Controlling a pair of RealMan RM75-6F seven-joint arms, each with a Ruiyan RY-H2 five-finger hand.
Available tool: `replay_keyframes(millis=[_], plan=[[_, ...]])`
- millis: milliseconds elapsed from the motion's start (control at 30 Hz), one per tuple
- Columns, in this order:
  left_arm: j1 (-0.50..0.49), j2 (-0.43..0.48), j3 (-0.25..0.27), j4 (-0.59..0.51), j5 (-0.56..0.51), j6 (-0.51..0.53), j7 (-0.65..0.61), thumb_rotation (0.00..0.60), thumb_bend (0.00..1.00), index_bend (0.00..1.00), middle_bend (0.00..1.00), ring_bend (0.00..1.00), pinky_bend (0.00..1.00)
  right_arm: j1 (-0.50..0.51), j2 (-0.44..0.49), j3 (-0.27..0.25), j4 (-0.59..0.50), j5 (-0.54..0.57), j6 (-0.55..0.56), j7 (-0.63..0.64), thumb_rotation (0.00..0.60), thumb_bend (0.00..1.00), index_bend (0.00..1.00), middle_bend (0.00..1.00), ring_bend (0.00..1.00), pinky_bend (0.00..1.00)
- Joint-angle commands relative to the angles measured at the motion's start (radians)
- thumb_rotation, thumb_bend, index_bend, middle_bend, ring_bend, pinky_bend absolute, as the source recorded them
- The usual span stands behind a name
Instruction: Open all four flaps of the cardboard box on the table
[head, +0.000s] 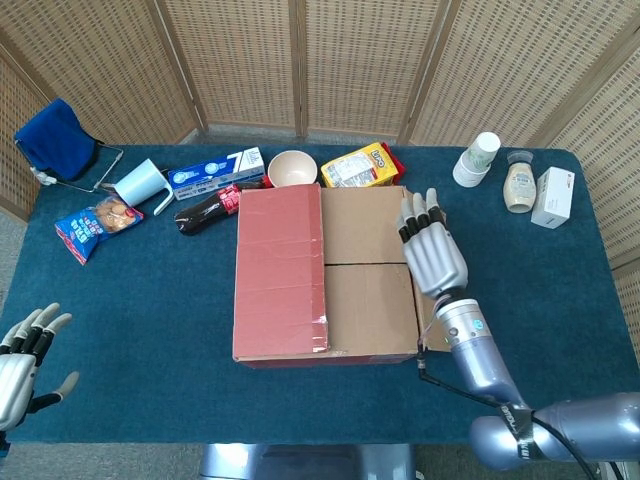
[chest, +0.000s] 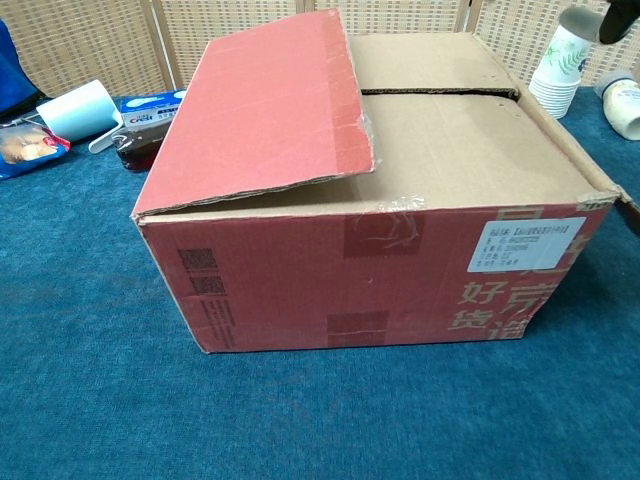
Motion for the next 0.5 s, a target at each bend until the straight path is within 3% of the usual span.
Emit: replay_keyframes(millis=[33,133,300,500], plan=[[-0.001,-0.001,-0.009,0.006,0.034,0.036,-0.024,0.600,0.20,0.13,0.00,0.00,0.14,-0.104,0.030,-0.010,0.045,-0.172,0.005,0.180,0.600,0.16,0.00,0.00,0.00,0.08],[-0.007,-0.001,-0.019,0.010,0.059,0.059,-0.035,0.600,0.20,0.13,0.00,0.00,0.15,-0.167,0.037,-0.014,0.093,-0.306,0.019,0.314,0.600,0.01,0.00,0.00,0.00,0.10],[-0.041,0.024,-0.041,-0.009,0.080,0.050,-0.028,0.600,0.20,0.13,0.00,0.00,0.15,-0.322,0.035,-0.032,0.180,-0.541,0.107,0.592,0.600,0.00,0.00,0.00,0.00,0.10],[-0.108,0.055,-0.076,-0.034,0.103,0.005,-0.011,0.600,0.20,0.15,0.00,0.00,0.16,-0.483,0.020,-0.036,0.210,-0.658,0.199,0.815,0.600,0.00,0.00,0.00,0.00,0.10]])
